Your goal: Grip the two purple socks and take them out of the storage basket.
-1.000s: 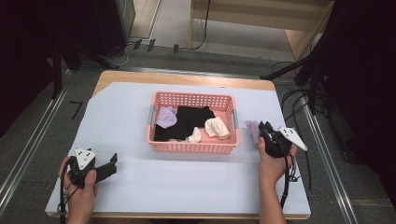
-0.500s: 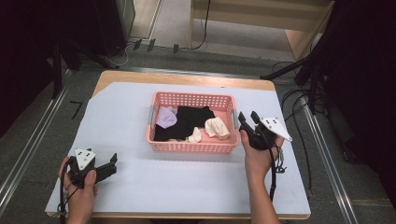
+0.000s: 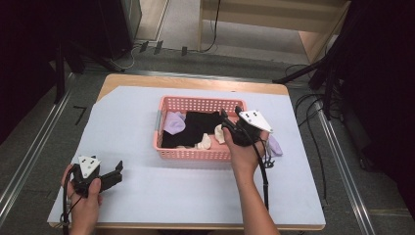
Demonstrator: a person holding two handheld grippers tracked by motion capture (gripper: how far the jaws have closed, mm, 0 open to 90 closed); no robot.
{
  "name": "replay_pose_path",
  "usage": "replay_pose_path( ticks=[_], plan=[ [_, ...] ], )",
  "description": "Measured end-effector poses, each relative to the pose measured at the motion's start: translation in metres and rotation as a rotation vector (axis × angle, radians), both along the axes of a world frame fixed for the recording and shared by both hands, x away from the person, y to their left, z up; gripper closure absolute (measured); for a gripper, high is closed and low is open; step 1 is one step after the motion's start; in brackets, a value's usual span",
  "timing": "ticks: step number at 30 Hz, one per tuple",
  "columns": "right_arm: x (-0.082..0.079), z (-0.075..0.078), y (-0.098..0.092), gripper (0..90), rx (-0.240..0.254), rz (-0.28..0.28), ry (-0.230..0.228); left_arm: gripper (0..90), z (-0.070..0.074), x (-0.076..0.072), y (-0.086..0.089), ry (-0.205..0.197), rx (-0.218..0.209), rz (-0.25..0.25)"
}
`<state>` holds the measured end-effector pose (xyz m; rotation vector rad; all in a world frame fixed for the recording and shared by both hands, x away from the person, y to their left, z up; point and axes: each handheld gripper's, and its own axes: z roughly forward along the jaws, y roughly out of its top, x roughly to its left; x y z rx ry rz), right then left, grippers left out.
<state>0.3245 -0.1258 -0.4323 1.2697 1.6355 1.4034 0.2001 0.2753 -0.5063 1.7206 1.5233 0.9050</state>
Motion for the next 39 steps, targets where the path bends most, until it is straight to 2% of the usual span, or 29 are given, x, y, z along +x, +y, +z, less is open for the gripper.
replay_pose_path(
  ticks=[3,6,8,10,11,15,18,21,22,23,26,28,29,30,31,33,38,39],
  plan=[
    [0.003,-0.001,0.007,48.7,-0.005,0.011,0.005,13.5,0.0,0.0,0.0,0.003,0.0,0.001],
    [0.01,-0.005,0.025,48.6,-0.02,0.032,0.027,13.5,0.0,0.0,0.0,0.002,-0.003,0.001],
    [0.014,-0.004,0.034,49.8,-0.03,0.038,0.059,13.5,0.0,0.0,0.0,0.003,-0.001,0.0],
    [0.016,-0.004,0.038,50.3,-0.036,0.043,0.068,13.5,0.0,0.0,0.0,0.004,-0.002,0.001],
    [0.018,-0.002,0.046,49.5,-0.035,0.049,0.033,13.5,0.0,0.0,0.0,0.004,-0.003,0.002],
    [0.024,0.0,0.059,49.5,-0.037,0.064,0.061,13.5,0.0,0.0,0.001,0.007,-0.009,0.0],
    [0.034,-0.005,0.075,50.8,-0.06,0.077,0.108,13.5,0.0,0.0,0.001,0.004,-0.016,0.001],
    [0.041,-0.007,0.086,52.5,-0.041,0.09,0.142,13.5,0.0,0.001,0.001,0.009,-0.014,0.0],
    [0.041,-0.007,0.086,52.5,-0.041,0.09,0.142,13.4,0.0,0.001,0.001,0.009,-0.014,0.0],
    [0.045,-0.008,0.094,52.9,-0.05,0.101,0.163,13.5,0.0,0.001,0.001,0.012,-0.013,0.001],
    [0.05,-0.011,0.108,53.2,-0.049,0.122,0.191,13.5,0.0,0.001,0.001,0.014,-0.012,-0.001],
    [0.052,-0.013,0.112,52.9,-0.059,0.13,0.195,13.5,0.0,0.001,0.001,0.013,-0.013,0.0],
    [0.054,-0.018,0.121,51.6,-0.07,0.148,0.22,13.5,0.0,0.001,0.001,0.014,-0.013,0.0],
    [0.054,-0.018,0.121,51.6,-0.07,0.148,0.22,13.5,0.0,0.001,0.001,0.012,-0.014,0.001],
    [0.056,-0.025,0.128,50.9,-0.098,0.162,0.247,13.5,0.0,0.001,0.001,0.01,-0.016,0.0],
    [0.059,-0.03,0.133,49.9,-0.124,0.175,0.278,13.5,0.0,0.001,0.001,0.011,-0.015,-0.002],
    [0.064,-0.036,0.143,49.0,-0.147,0.19,0.338,13.5,0.0,0.002,0.001,0.014,-0.012,0.0],
    [0.064,-0.036,0.143,49.0,-0.147,0.19,0.338,13.5,0.0,0.002,0.001,0.014,-0.012,0.0]
  ],
)
